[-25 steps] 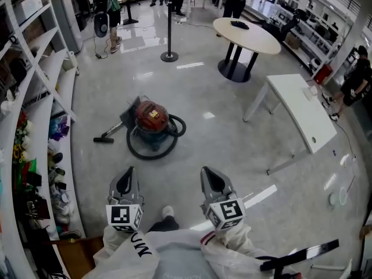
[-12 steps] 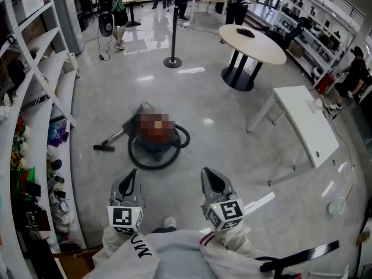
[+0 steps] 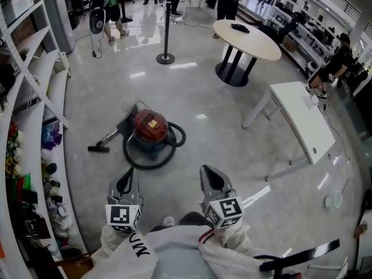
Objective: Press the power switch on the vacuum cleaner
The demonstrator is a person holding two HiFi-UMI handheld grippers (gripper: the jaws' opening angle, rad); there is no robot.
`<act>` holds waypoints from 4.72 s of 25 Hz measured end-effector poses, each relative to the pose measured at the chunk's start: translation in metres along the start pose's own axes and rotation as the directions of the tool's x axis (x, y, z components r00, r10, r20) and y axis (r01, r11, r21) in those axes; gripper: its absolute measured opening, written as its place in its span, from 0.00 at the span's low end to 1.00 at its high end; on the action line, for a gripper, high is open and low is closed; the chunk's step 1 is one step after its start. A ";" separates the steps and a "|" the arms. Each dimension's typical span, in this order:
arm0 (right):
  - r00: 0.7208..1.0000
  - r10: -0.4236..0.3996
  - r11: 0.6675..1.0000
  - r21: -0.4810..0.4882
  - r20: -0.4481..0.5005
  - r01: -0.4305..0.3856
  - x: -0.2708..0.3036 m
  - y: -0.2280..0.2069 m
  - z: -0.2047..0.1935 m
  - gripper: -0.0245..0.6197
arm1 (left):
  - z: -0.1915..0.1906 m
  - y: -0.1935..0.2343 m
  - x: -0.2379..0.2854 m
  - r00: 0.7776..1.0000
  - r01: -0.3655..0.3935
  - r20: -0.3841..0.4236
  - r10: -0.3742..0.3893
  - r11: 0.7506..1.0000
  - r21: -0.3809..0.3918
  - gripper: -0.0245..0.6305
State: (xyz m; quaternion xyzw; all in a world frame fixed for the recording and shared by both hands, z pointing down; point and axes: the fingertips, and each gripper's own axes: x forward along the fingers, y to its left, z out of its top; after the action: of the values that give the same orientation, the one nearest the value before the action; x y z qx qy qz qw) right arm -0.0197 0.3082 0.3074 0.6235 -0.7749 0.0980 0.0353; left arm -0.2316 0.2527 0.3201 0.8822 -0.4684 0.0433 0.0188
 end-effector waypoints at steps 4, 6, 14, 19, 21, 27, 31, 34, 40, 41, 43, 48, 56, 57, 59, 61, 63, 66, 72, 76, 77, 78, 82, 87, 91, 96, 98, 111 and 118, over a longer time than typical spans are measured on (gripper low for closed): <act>1.000 -0.015 1.000 -0.002 0.001 0.015 -0.001 -0.006 0.001 0.04 | 0.000 -0.004 0.005 1.000 0.015 0.005 -0.015 1.000 -0.001 0.04; 1.000 -0.014 1.000 0.001 -0.002 0.014 -0.001 -0.007 0.000 0.04 | -0.001 -0.005 0.006 1.000 0.019 0.004 -0.019 1.000 -0.001 0.04; 1.000 0.018 1.000 -0.001 -0.003 -0.018 0.016 -0.012 -0.001 0.04 | -0.004 0.002 0.015 1.000 -0.016 0.004 0.016 1.000 -0.013 0.04; 0.999 0.049 0.999 0.000 -0.005 -0.049 0.038 -0.023 0.001 0.04 | -0.007 0.005 0.030 0.999 -0.043 -0.011 0.043 0.999 -0.006 0.04; 0.998 0.063 0.998 0.001 -0.010 -0.063 0.048 -0.028 0.002 0.04 | -0.008 0.008 0.038 0.998 -0.057 -0.019 0.057 0.998 -0.012 0.04; 0.995 0.096 0.995 0.011 -0.037 -0.096 0.079 -0.057 0.003 0.04 | -0.008 0.006 0.076 0.996 -0.085 -0.038 0.084 0.996 -0.021 0.04; 0.991 0.123 0.992 0.021 -0.053 -0.122 0.104 -0.074 0.006 0.04 | -0.007 0.007 0.102 0.993 -0.095 -0.066 0.095 0.995 0.001 0.04; 0.988 0.145 0.989 0.026 -0.057 -0.143 0.122 -0.088 0.012 0.04 | -0.003 0.008 0.123 0.991 -0.111 -0.076 0.111 0.994 0.005 0.04; 0.984 0.167 0.986 0.038 -0.057 -0.165 0.149 -0.126 0.021 0.04 | 0.005 0.001 0.163 0.987 -0.134 -0.085 0.135 0.991 0.013 0.04; 0.983 0.173 0.985 0.040 -0.060 -0.170 0.153 -0.132 0.021 0.04 | 0.005 -0.002 0.170 0.987 -0.136 -0.087 0.136 0.991 0.015 0.04; 0.981 0.185 0.982 0.043 -0.064 -0.182 0.162 -0.143 0.021 0.04 | 0.004 -0.007 0.183 0.986 -0.139 -0.091 0.139 0.990 0.015 0.04; 0.975 0.212 0.977 0.049 -0.063 -0.209 0.184 -0.166 0.026 0.04 | 0.003 -0.013 0.213 0.982 -0.158 -0.108 0.157 0.987 0.004 0.04; 0.965 0.253 0.966 0.069 -0.066 -0.248 0.201 -0.193 0.024 0.04 | 0.009 -0.029 0.240 0.976 -0.181 -0.117 0.183 0.983 0.023 0.04; 0.964 0.259 0.964 0.075 -0.066 -0.254 0.203 -0.194 0.023 0.04 | 0.008 -0.030 0.240 0.975 -0.184 -0.124 0.186 0.983 0.025 0.04; 0.960 0.272 0.960 0.085 -0.070 -0.266 0.205 -0.193 0.021 0.04 | 0.005 -0.030 0.239 0.971 -0.193 -0.138 0.195 0.981 0.027 0.04; 0.955 0.287 0.955 0.095 -0.076 -0.280 0.206 -0.190 0.017 0.04 | 0.002 -0.029 0.235 0.966 -0.206 -0.152 0.208 0.978 0.029 0.04; 0.951 0.298 0.952 0.101 -0.081 -0.290 0.207 -0.188 0.015 0.04 | 0.001 -0.028 0.233 0.963 -0.215 -0.160 0.218 0.976 0.036 0.04; 0.948 0.307 0.948 0.107 -0.077 -0.299 0.212 -0.187 0.015 0.04 | 0.002 -0.025 0.233 0.961 -0.224 -0.162 0.226 0.974 0.035 0.04; 0.951 0.305 0.949 0.110 -0.060 -0.297 0.212 -0.191 0.021 0.04 | 0.009 -0.029 0.238 0.963 -0.218 -0.155 0.222 0.975 0.041 0.04; 0.953 0.295 0.950 0.123 -0.062 -0.286 0.214 -0.195 0.019 0.04 | 0.008 -0.033 0.241 0.964 -0.196 -0.168 0.205 0.978 0.073 0.04; 0.953 0.295 0.950 0.126 -0.066 -0.285 0.215 -0.194 0.017 0.04 | 0.006 -0.032 0.241 0.964 -0.195 -0.171 0.204 0.978 0.069 0.04; 0.952 0.297 0.949 0.128 -0.070 -0.287 0.216 -0.192 0.016 0.04 | 0.004 -0.030 0.240 0.963 -0.197 -0.174 0.205 0.978 0.064 0.04; 0.948 0.306 0.947 0.132 -0.086 -0.294 0.221 -0.185 0.011 0.04 | -0.001 -0.022 0.238 0.960 -0.208 -0.180 0.214 0.977 0.052 0.04; 0.948 0.303 0.949 0.121 -0.095 -0.292 0.233 -0.178 0.013 0.04 | -0.004 -0.007 0.243 0.961 -0.208 -0.180 0.211 0.977 0.037 0.04; 0.949 0.298 0.952 0.109 -0.104 -0.287 0.247 -0.170 0.015 0.04 | -0.005 0.007 0.249 0.964 -0.201 -0.174 0.203 0.979 0.024 0.04; 0.953 0.284 0.957 0.092 -0.102 -0.275 0.265 -0.161 0.026 0.04 | -0.002 0.032 0.256 0.966 -0.202 -0.163 0.201 0.979 0.009 0.04; 0.956 0.277 0.960 0.083 -0.100 -0.269 0.272 -0.159 0.030 0.04 | -0.001 0.042 0.260 0.968 -0.201 -0.152 0.199 0.980 0.002 0.04; 0.968 0.231 0.973 0.024 -0.095 -0.230 0.301 -0.142 0.047 0.04 | 0.001 0.085 0.273 0.977 -0.183 -0.114 0.179 0.983 -0.021 0.04; 0.970 0.215 0.976 0.010 -0.114 -0.215 0.304 -0.138 0.044 0.04 | -0.007 0.088 0.273 0.981 -0.158 -0.120 0.154 0.987 -0.020 0.04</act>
State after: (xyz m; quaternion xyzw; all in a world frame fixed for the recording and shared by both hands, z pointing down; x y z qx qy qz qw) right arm 0.0509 -0.0201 0.3334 0.5291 -0.8347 0.1359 0.0694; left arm -0.1524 -0.0216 0.3519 0.8384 -0.5347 0.0898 0.0561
